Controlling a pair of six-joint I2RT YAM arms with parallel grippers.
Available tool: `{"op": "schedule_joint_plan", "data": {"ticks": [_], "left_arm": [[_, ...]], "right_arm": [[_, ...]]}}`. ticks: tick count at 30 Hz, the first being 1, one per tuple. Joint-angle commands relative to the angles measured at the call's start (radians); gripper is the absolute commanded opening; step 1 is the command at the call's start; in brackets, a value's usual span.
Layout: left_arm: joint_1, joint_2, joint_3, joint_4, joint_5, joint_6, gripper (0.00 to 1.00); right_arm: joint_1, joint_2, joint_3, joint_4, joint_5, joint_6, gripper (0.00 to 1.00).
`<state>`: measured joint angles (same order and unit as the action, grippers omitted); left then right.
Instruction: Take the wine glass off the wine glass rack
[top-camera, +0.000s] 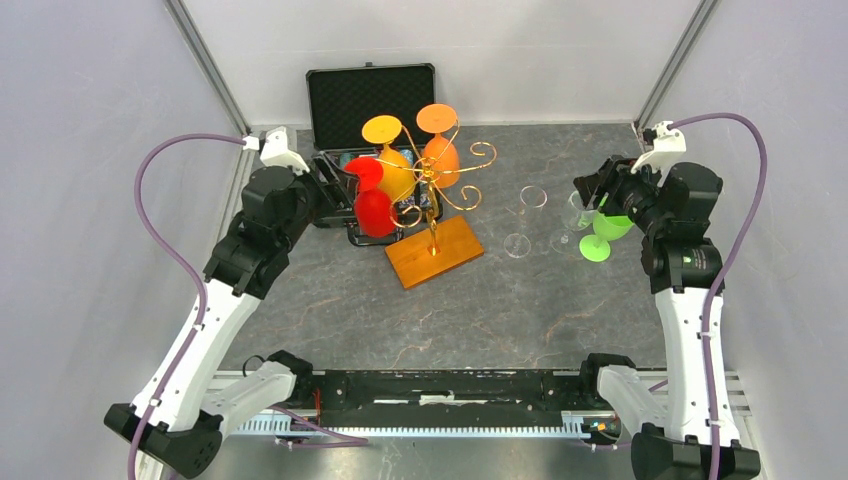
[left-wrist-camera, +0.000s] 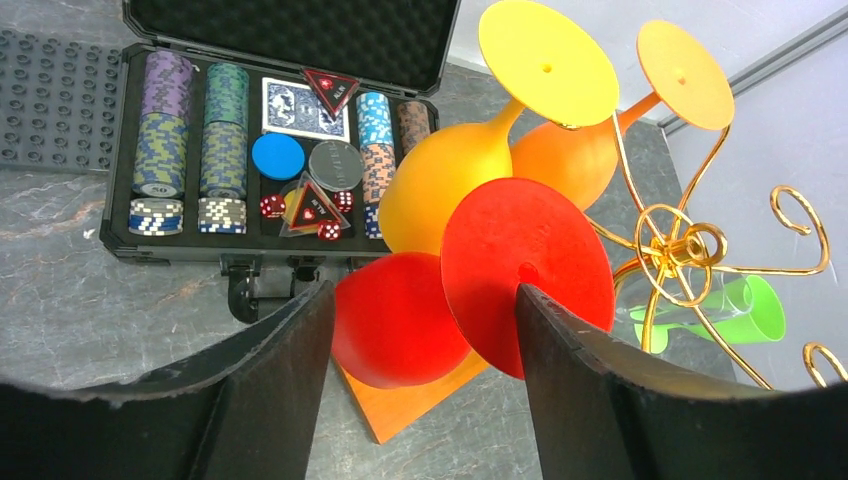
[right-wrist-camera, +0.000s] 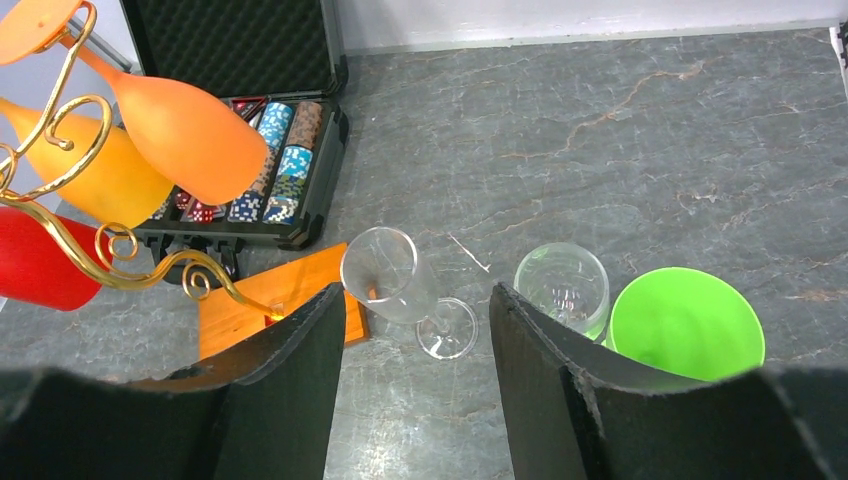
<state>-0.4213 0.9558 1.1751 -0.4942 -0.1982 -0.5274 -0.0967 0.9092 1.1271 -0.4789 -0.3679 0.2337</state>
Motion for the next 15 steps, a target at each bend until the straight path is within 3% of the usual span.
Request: {"op": "schedule_joint_plan", "data": {"ticks": [1, 15], "left_arm": [[0.012, -0.015, -0.021, 0.02, 0.04, -0.042, 0.69], [0.024, -0.023, -0.002, 0.021, 0.146, -0.121, 0.49]], "right_arm": [[-0.002, -0.023, -0.015, 0.046, -0.025, 0.013, 0.6], [-0.003, -0.038, -0.038, 0.06, -0.024, 0.024, 0.59]]}}
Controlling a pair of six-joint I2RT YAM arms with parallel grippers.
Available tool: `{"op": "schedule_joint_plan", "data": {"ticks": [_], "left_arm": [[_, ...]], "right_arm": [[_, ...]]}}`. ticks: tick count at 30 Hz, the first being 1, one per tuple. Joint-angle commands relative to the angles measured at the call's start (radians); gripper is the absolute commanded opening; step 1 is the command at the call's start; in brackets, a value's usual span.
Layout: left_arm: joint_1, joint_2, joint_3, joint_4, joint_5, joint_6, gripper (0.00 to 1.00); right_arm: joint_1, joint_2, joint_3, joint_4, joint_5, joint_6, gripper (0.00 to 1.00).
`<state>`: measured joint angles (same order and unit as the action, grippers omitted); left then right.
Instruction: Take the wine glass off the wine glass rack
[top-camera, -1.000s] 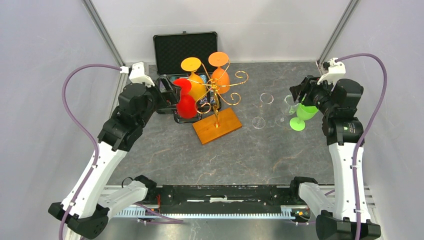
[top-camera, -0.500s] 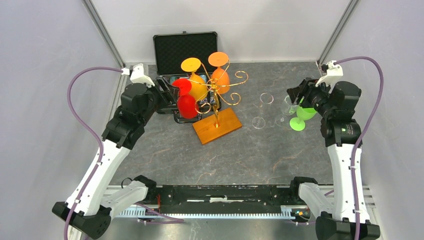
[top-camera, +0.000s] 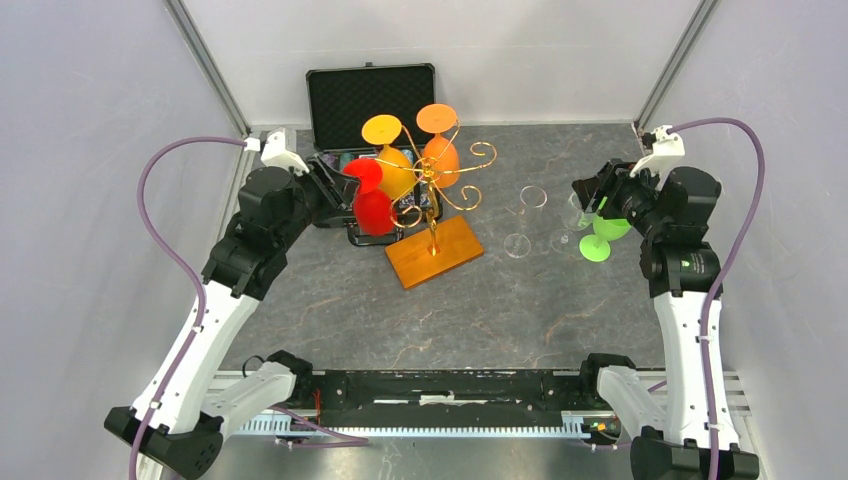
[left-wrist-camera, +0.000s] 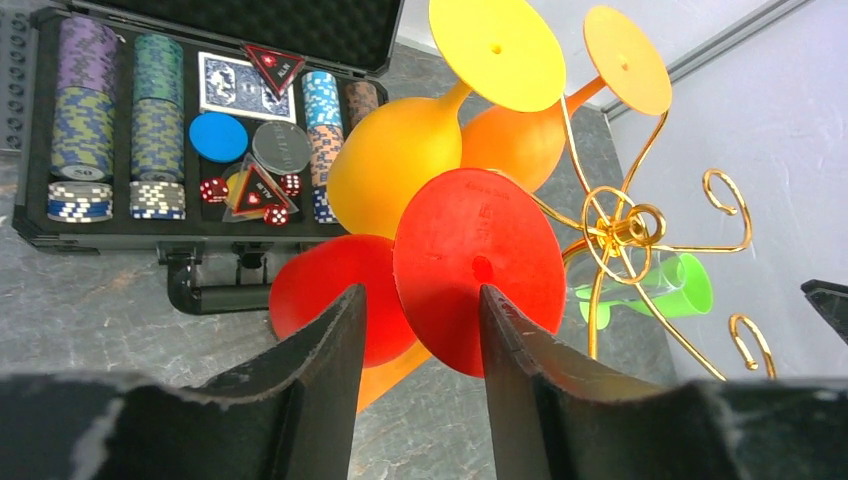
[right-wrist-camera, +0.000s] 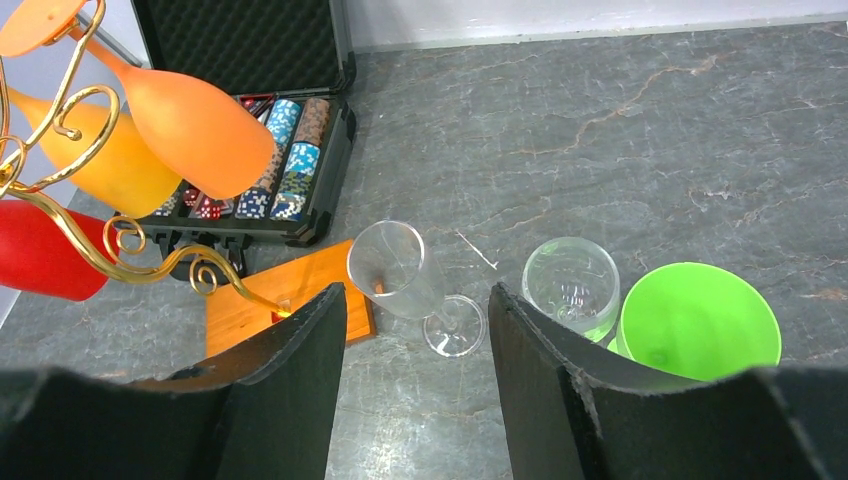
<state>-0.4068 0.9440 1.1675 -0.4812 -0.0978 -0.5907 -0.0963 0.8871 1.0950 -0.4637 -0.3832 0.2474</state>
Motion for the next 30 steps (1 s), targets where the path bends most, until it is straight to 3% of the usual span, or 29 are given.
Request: {"op": "schedule_joint_plan", "data": {"ticks": [1, 19, 30], "left_arm": [[0.01, -0.011, 0.006, 0.009, 0.049, -0.064, 0.47], [0.028, -0.036, 0.032, 0.057, 0.093, -0.138, 0.04], [0.034, -0.035, 0.044, 0.148, 0.063, -0.224, 0.02]], "right_arm": [[-0.003, -0.016, -0.006, 0.046, -0.009, 0.012, 0.59], [-0.003, -0.023, -0.015, 0.055, -0.002, 0.015, 0.59], [-0.003, -0.025, -0.018, 0.059, 0.002, 0.019, 0.58]]}}
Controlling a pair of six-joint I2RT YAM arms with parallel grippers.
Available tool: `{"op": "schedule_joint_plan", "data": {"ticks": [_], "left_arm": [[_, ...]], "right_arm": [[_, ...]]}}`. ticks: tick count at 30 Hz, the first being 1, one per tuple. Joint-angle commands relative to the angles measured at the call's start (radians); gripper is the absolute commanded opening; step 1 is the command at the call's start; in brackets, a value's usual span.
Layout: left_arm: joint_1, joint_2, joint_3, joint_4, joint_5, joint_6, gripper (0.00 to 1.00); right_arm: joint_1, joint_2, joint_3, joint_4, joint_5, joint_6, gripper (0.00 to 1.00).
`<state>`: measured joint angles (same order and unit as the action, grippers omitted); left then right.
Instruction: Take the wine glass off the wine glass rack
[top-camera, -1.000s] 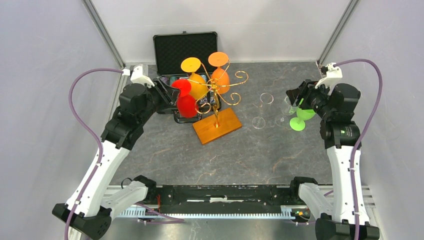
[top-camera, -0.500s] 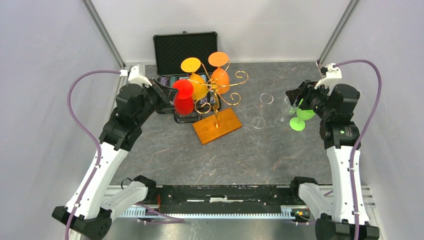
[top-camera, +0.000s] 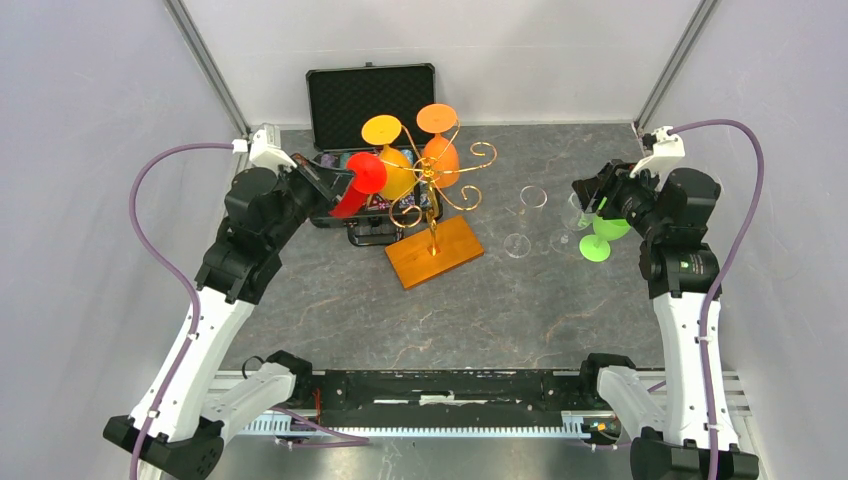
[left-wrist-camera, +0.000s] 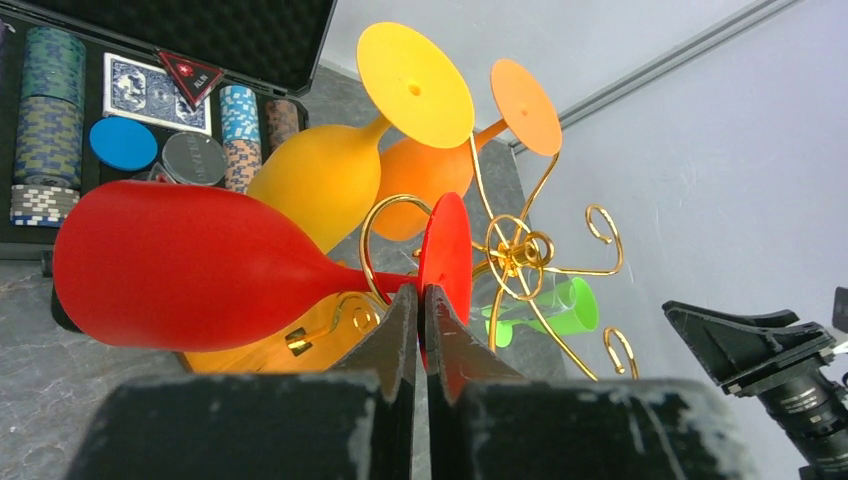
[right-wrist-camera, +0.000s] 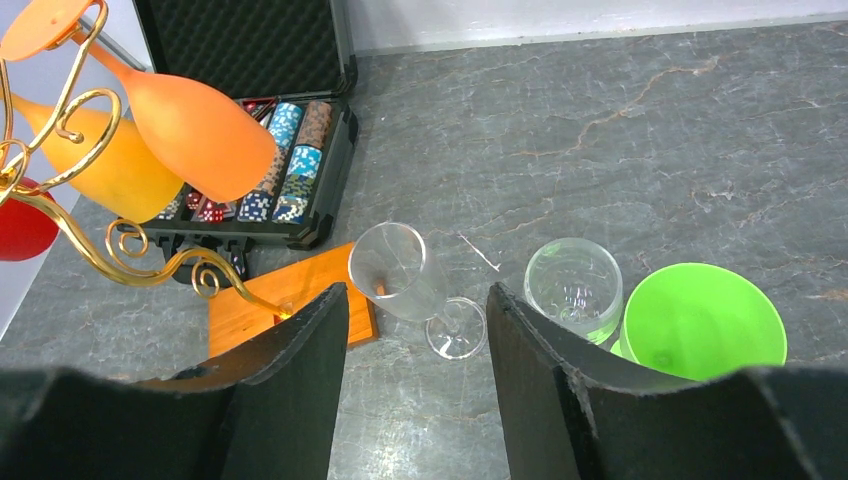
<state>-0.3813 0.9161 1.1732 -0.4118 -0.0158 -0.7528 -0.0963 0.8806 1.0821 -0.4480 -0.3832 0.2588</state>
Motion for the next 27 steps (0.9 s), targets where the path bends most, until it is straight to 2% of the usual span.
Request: {"op": "schedule_joint_plan", "data": {"ticks": [1, 8, 14, 22, 27], "left_arm": [[0.009, -0.01, 0.035, 0.088, -0.032, -0.071, 0.02], [0.013, 0.008, 0.014, 0.166, -0.069, -0.115, 0.02], [0.013, 0.062, 0.017, 0.195, 0.002, -0.124, 0.02], [0.013, 0.083, 0.019, 0.212, 0.152, -0.139, 0.02], [0.014, 0.075, 0.007, 0.209, 0.176, -0.149, 0.02]], "right_arm": [[-0.003, -0.019, -0.004, 0.045, 0.004, 0.008, 0.58], [-0.003, -0.019, -0.009, 0.045, 0.006, 0.008, 0.58], [-0.003, -0.027, -0.01, 0.046, -0.004, -0.001, 0.58], [-0.002, -0.059, -0.01, 0.061, -0.061, -0.016, 0.69], [-0.002, -0.071, -0.009, 0.069, -0.061, -0.006, 0.7]]}}
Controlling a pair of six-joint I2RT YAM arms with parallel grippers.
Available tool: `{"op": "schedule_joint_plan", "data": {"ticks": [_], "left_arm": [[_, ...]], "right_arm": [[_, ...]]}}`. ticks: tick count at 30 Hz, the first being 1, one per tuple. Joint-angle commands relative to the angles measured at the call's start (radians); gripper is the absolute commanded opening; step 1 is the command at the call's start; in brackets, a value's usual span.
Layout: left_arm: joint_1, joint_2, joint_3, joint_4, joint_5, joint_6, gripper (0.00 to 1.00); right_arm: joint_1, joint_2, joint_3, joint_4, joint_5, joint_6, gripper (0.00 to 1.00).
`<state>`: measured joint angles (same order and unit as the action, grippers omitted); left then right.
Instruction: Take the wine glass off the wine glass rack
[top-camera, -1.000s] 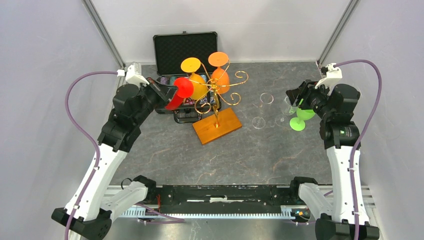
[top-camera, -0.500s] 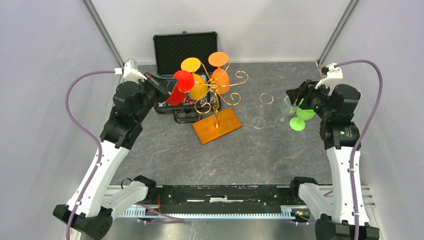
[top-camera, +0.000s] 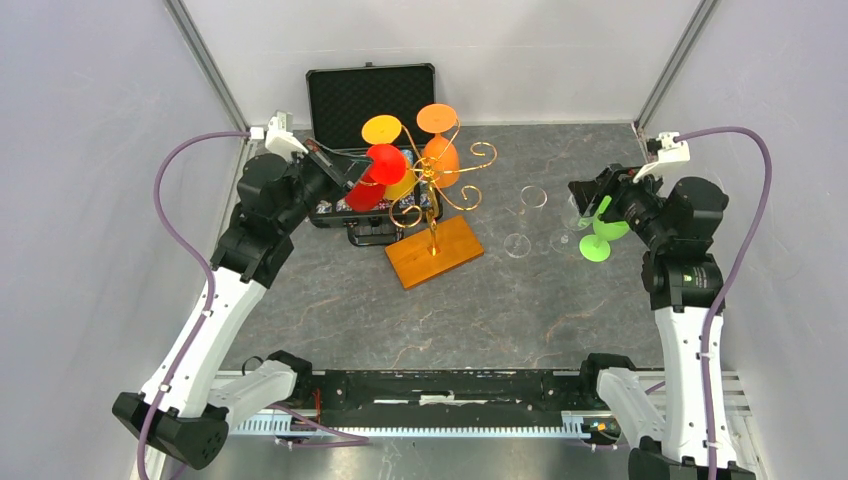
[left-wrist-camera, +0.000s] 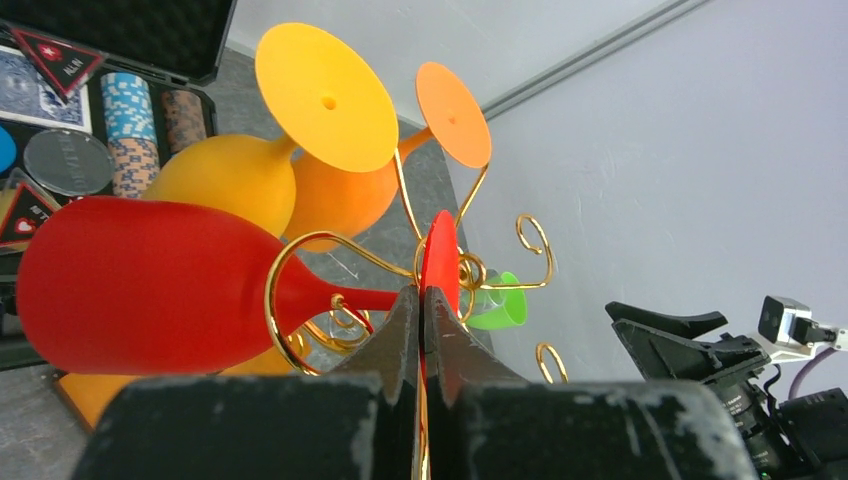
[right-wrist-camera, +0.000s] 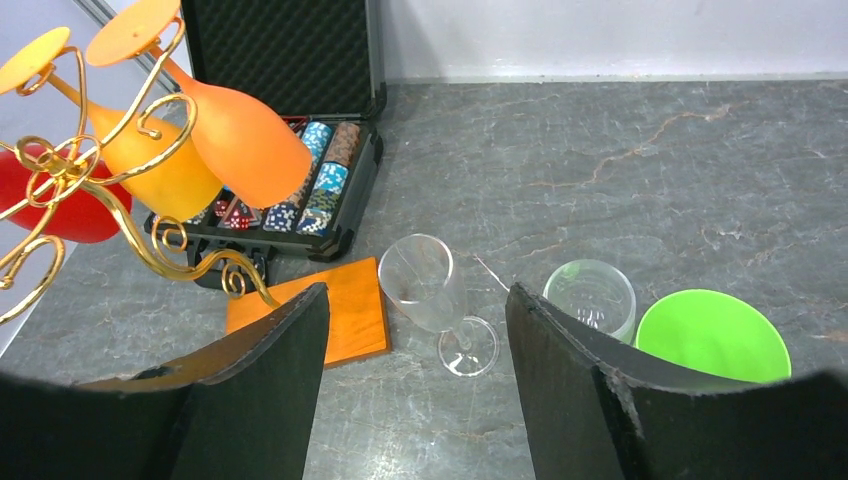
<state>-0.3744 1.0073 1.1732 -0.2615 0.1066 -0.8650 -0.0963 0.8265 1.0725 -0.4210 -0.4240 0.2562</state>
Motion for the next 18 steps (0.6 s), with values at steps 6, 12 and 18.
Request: {"op": "schedule_joint_plan", "data": {"ticks": [6, 12, 18], "left_arm": [[0.007, -0.019, 0.005, 0.049, 0.093, -0.038, 0.02], [0.011, -0.024, 0.014, 0.002, 0.162, -0.005, 0.02], [0.013, -0.051, 0.022, -0.07, 0.235, 0.034, 0.02]], "right_arm": [[-0.002, -0.021, -0.002, 0.042, -0.026, 0.008, 0.71], [-0.003, -0.035, 0.003, 0.044, -0.057, 0.007, 0.77], [-0.003, -0.051, 0.002, 0.067, -0.123, 0.029, 0.85]]}}
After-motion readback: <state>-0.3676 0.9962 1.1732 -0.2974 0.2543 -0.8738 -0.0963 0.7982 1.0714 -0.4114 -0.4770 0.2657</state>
